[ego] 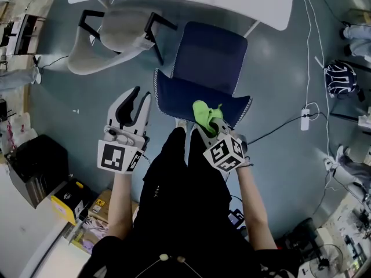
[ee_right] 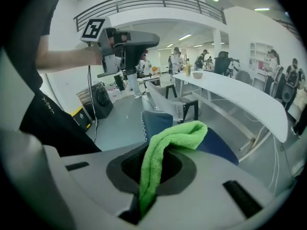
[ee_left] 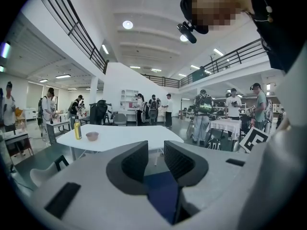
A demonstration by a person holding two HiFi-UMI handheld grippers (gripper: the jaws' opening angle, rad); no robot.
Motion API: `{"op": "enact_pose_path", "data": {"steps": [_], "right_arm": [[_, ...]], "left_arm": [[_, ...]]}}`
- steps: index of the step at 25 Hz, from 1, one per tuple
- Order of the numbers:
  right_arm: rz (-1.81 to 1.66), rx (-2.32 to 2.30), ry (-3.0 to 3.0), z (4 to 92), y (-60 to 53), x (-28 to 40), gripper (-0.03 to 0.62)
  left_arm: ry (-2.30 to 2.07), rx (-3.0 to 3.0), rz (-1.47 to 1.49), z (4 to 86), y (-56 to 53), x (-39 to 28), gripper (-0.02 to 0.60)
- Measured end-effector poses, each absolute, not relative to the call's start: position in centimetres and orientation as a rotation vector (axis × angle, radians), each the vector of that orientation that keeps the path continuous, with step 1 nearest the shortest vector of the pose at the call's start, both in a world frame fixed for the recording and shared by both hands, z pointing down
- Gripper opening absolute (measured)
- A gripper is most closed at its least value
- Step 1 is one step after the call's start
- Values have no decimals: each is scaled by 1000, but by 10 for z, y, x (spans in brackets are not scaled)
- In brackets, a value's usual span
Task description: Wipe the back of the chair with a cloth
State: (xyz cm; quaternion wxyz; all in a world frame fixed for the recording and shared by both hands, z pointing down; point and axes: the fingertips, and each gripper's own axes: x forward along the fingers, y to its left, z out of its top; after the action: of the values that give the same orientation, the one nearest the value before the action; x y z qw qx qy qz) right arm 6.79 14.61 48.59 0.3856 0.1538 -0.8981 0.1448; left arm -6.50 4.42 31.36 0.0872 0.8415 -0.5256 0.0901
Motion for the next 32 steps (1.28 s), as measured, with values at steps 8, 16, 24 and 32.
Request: {"op": "enact_pose_path", "data": {"steps": [8,16,24,32], "right_arm": [[355,159,-2295,491,137,20,18],[356,77,-2321,491,134,-9,18],[323,29,-2337,492,130,-43,18],[330,-27,-2335,500,125,-74,20]], "left_arm": [[-1587,2495,261,312,41,-69,104],[-1654,2446,259,311,44,-93,104],[-1696,2412,243,310,49,-106,104],[-1711,2377,179,307,54,-118,103]]}}
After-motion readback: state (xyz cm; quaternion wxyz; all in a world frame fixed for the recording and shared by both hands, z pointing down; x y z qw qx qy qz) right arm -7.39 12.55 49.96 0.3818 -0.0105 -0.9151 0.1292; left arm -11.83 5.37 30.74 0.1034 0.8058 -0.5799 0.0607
